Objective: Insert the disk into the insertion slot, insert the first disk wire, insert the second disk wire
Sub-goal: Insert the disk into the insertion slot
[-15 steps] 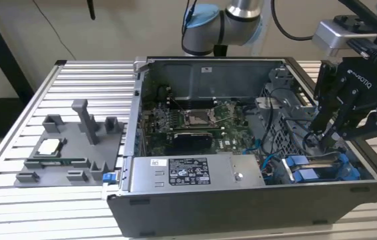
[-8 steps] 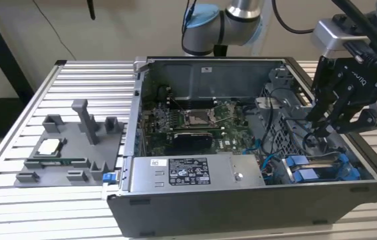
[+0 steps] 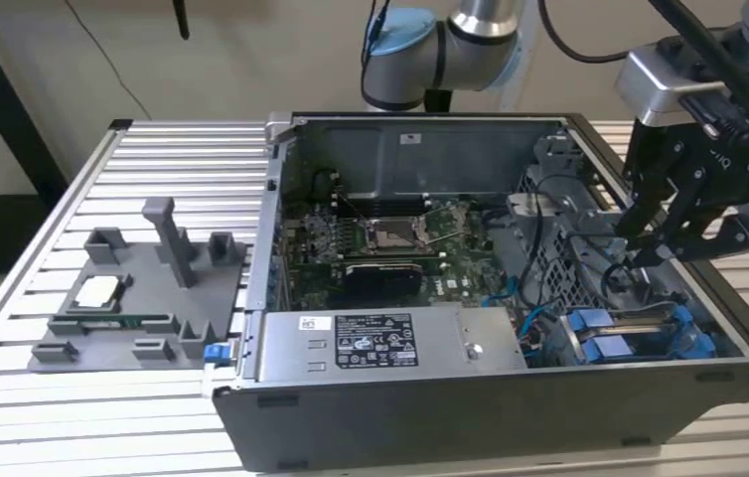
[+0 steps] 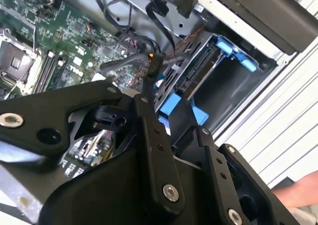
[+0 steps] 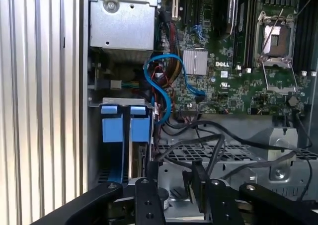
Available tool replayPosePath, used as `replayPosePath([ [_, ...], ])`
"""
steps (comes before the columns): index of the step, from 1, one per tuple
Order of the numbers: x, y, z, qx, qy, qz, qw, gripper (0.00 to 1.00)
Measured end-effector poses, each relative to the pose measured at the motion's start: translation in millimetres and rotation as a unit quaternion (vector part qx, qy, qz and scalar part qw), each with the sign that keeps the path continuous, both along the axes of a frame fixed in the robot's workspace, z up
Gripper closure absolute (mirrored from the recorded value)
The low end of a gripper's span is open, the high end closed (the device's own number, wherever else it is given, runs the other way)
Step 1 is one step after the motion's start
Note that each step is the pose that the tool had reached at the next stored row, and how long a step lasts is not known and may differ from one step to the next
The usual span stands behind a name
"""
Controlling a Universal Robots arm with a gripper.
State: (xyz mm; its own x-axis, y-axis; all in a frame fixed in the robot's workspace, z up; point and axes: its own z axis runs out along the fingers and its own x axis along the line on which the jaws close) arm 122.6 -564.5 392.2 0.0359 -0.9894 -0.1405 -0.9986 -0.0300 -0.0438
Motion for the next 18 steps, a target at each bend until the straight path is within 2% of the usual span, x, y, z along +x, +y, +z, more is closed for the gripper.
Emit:
replayPosePath([
  [5, -0.1, 0.2, 2.8, 0.0007, -0.0005, 0.014, 0.9999, 0.60],
  [6, -0.4, 0.4, 2.2, 0.0012, -0.0026, 0.016, 0.9999, 0.60],
  [10, -3.2, 1.0, -1.5, 0.0017, -0.0156, 0.022, 0.9996, 0.60],
  [12, -5.7, 1.5, -4.8, 0.0017, -0.0192, 0.025, 0.9995, 0.60],
  [18, -7.1, 1.9, -5.9, 0.0016, -0.0208, 0.026, 0.9994, 0.62],
])
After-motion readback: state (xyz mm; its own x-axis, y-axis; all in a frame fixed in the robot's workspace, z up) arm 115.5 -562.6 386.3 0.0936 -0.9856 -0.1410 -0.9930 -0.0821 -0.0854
